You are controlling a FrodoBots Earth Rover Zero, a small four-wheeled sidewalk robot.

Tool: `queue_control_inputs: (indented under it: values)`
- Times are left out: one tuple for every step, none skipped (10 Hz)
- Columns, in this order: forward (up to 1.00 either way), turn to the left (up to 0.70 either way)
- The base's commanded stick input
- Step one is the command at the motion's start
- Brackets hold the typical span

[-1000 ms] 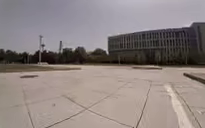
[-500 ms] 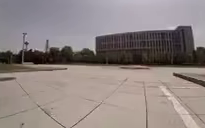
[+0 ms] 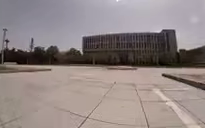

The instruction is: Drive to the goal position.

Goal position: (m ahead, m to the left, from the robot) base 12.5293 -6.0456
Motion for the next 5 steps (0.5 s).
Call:
queue_control_inputs:
  values:
    - [1.00, -0.37]
    - [1.00, -0.37]
    - [1.00, -0.37]
    - [1.00, -0.35]
    - [1.00, -0.35]
